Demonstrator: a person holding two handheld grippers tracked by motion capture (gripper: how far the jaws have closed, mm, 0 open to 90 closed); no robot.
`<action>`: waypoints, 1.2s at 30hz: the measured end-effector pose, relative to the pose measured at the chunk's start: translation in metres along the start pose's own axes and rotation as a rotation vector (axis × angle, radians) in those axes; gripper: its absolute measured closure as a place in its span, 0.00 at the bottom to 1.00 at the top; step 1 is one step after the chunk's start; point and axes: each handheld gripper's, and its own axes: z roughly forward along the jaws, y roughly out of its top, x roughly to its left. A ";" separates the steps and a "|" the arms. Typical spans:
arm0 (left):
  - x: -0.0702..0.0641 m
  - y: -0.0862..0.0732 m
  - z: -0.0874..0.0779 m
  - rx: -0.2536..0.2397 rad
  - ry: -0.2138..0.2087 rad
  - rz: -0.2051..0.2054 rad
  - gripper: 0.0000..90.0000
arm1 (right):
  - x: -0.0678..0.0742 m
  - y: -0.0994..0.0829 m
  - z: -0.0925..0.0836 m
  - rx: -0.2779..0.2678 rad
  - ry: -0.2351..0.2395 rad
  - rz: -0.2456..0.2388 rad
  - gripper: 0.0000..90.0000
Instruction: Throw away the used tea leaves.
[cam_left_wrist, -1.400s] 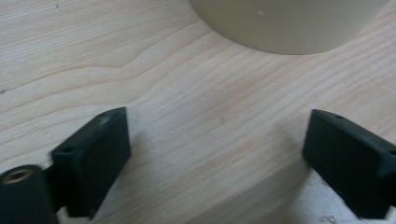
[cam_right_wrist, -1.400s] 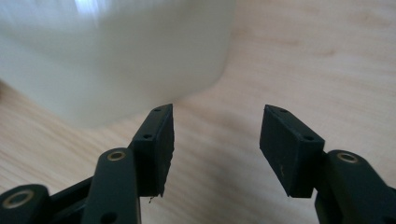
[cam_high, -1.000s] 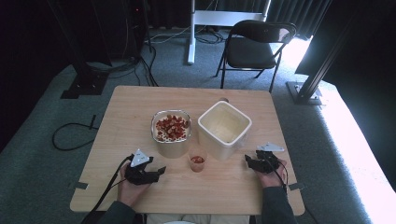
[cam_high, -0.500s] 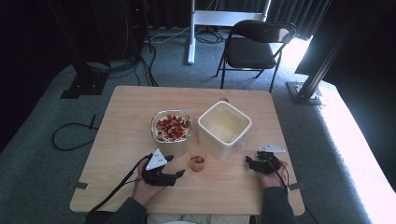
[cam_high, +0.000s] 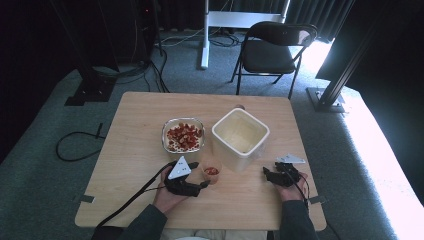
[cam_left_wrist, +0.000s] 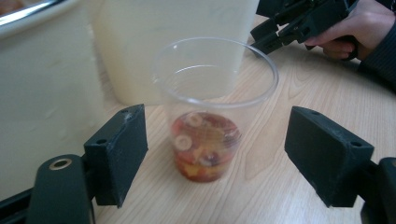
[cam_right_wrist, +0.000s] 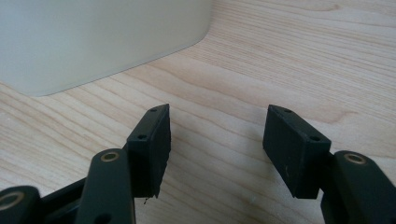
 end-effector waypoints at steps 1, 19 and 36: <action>0.000 0.000 0.000 0.000 0.000 0.000 0.24 | 0.000 0.000 0.000 0.000 0.000 0.000 0.45; 0.006 0.006 0.032 -0.025 0.010 0.014 0.32 | 0.000 -0.001 0.000 -0.004 0.001 -0.007 0.46; -0.002 0.009 0.024 -0.029 0.050 0.082 0.38 | -0.001 -0.001 0.000 -0.006 0.003 -0.012 0.46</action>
